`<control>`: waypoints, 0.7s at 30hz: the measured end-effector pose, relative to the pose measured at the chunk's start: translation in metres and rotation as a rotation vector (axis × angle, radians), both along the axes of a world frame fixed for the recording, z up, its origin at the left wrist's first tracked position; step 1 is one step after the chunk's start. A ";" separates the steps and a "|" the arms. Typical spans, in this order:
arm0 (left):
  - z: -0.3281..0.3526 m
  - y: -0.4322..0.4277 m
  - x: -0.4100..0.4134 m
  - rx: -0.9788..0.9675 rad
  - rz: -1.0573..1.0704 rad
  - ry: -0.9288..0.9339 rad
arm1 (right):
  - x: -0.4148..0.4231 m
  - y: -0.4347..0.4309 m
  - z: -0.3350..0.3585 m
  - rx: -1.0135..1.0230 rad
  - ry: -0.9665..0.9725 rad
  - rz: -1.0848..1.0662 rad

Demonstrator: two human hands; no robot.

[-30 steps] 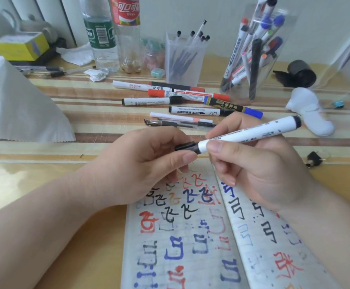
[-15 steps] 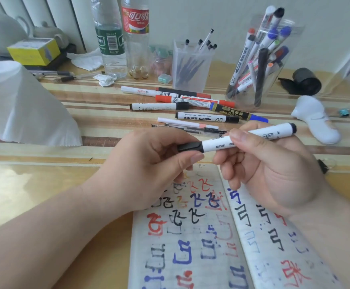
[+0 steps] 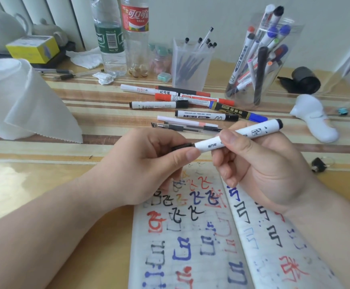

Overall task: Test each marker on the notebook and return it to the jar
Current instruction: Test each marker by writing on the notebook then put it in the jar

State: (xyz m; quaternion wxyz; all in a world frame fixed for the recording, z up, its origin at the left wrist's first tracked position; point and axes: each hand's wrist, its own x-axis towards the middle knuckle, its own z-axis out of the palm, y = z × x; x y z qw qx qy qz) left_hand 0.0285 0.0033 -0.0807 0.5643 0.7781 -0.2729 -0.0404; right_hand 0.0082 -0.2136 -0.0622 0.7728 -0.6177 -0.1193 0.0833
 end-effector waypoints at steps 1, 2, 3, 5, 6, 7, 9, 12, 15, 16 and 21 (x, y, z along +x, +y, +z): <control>0.000 0.000 0.000 0.005 -0.004 0.001 | 0.001 -0.001 -0.001 -0.009 -0.007 -0.013; 0.000 -0.001 0.000 0.014 -0.006 0.000 | 0.002 -0.002 -0.002 -0.019 -0.016 -0.030; 0.000 -0.001 0.001 0.026 -0.006 -0.010 | 0.002 -0.003 -0.004 -0.026 -0.027 -0.047; 0.000 -0.003 0.003 0.053 -0.001 -0.057 | 0.003 -0.005 -0.005 -0.042 -0.055 -0.079; 0.000 -0.004 0.003 0.070 0.013 -0.087 | 0.004 -0.005 -0.006 -0.047 -0.065 -0.091; 0.000 -0.004 0.004 0.095 0.035 -0.122 | 0.004 -0.005 -0.006 -0.046 -0.071 -0.097; 0.001 -0.003 0.005 0.181 0.084 -0.217 | 0.006 -0.006 -0.006 -0.013 -0.076 -0.100; 0.002 -0.001 0.004 0.269 0.120 -0.318 | 0.007 -0.007 -0.006 0.027 -0.071 -0.092; 0.001 -0.002 0.003 0.279 0.140 -0.329 | 0.007 -0.009 -0.005 0.058 -0.021 -0.104; 0.001 -0.003 0.002 0.289 0.153 -0.317 | 0.007 -0.010 -0.004 0.076 -0.001 -0.124; 0.006 -0.006 0.000 0.446 0.159 -0.287 | 0.009 -0.006 0.000 0.020 -0.044 -0.272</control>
